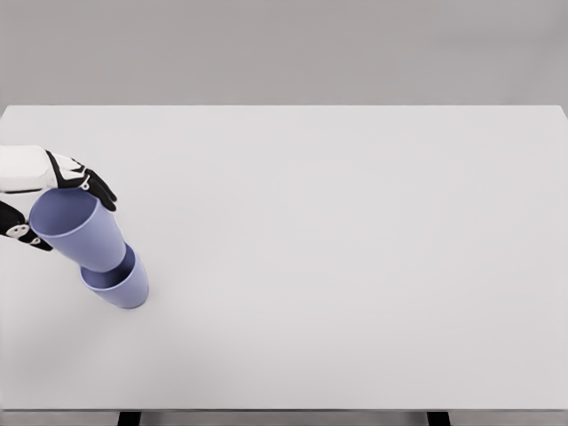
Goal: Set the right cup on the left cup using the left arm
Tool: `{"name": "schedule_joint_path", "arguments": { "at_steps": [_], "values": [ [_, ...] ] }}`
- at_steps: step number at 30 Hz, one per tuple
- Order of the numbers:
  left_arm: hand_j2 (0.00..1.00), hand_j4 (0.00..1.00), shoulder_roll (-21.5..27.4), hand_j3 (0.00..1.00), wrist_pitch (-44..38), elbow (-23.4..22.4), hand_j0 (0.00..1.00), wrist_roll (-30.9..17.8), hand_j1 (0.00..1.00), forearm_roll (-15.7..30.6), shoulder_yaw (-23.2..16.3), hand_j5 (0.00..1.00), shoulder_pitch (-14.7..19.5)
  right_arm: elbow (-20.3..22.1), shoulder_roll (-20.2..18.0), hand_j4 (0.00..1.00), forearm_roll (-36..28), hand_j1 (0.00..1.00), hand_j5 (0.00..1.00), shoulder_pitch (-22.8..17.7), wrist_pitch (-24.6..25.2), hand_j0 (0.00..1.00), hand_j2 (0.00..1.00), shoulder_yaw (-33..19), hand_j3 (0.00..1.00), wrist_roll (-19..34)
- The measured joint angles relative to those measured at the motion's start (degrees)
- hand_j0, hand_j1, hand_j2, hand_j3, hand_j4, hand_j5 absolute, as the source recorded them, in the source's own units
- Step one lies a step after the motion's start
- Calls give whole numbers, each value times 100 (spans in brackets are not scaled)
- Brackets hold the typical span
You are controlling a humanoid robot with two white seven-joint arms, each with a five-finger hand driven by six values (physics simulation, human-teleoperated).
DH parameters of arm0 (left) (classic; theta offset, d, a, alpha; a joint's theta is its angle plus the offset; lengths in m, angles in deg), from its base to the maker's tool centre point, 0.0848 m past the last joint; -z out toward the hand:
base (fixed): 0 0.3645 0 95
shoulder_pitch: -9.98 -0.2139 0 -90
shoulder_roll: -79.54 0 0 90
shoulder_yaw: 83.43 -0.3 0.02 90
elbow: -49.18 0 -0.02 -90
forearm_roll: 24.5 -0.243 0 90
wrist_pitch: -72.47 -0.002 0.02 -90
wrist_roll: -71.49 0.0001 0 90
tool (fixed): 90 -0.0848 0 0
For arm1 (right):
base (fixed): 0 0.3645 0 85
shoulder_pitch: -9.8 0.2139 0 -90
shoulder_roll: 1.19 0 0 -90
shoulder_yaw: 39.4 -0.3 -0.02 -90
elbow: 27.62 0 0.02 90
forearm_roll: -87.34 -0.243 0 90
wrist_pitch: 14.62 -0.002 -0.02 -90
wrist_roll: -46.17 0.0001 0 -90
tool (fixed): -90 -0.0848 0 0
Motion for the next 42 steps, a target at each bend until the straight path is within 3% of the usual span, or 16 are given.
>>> {"name": "schedule_joint_path", "arguments": {
  "at_steps": [42],
  "values": [
    [66, 66, -333, 66, 1, -573, 66, -1, 66, -83, 11, 66, -351, -1, 0, 100, 0, 100, 100, 0, 0, 100, 100, 0, 100, 1]
  ]
}}
